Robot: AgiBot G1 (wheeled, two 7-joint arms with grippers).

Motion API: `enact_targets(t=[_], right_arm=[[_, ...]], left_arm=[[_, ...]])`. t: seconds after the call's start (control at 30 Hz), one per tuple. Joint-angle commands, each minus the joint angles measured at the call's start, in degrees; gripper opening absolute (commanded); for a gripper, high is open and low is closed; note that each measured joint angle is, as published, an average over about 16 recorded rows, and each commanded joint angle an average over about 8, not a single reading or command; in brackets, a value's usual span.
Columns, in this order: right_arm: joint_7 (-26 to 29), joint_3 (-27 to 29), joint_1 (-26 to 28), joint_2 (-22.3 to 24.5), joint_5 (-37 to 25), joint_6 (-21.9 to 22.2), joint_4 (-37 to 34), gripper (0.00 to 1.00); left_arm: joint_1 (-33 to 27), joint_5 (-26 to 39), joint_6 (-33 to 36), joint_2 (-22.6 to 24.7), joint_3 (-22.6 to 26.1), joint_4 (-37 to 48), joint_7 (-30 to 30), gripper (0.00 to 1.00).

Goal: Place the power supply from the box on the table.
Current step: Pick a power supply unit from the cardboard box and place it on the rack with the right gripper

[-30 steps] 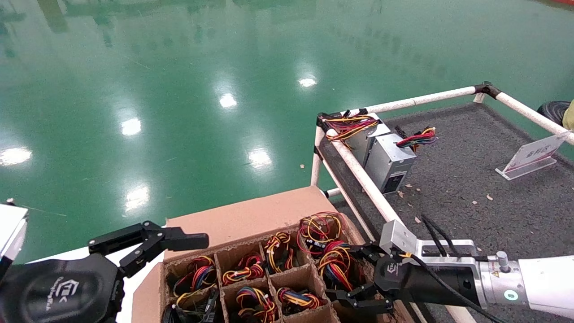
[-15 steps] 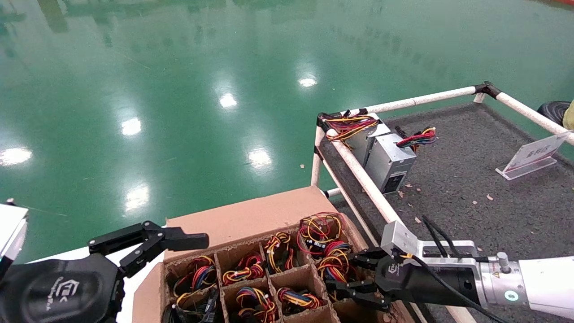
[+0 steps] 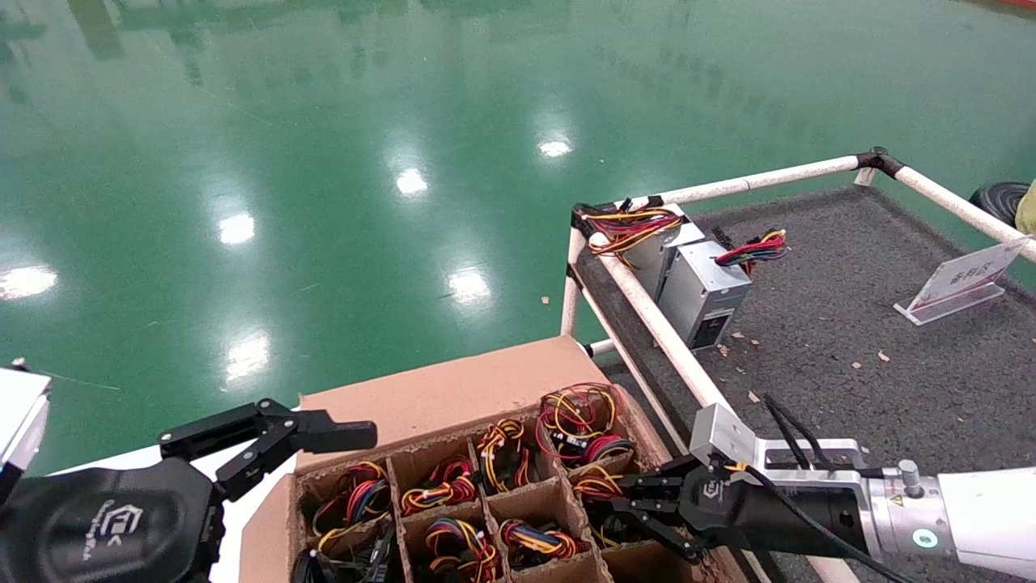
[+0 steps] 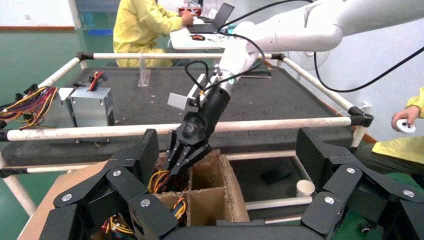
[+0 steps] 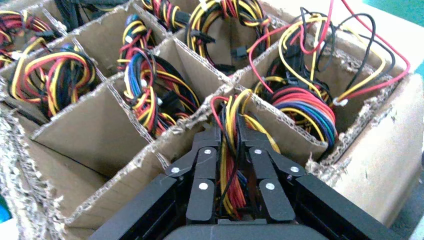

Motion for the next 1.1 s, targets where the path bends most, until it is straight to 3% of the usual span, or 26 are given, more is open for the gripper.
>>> enact_targets(t=[0.03,0.3,0.53,0.8,1.1], right_arm=[[-0.08,0.1,0.09,-0.1,0.2,-0.26,-0.3,0.0],[0.42,1.05,1.48,1.78,1.54,-1.97,1.1,0.0],[3.94,3.04,2.54,4.82,4.73,-4.03,6.01,0.0],[13.19,5.75,3.22,11.0,8.93,-4.18,19.59,0.0],[25.5,9.39,3.5,18.76,11.75,2.05,36.65,0.0]], left_arm=[[0.0,0.0,0.0,0.0,0.0,0.0,0.0,1.0],[0.0,0.0,0.0,0.0,0.0,0.0,0.0,1.0],[0.0,0.0,0.0,0.0,0.01,0.0,0.0,1.0],[0.0,-0.01,0.0,0.0,0.01,0.0,0.01,1.0],[0.0,-0.01,-0.01,-0.01,0.01,0.0,0.01,1.0]])
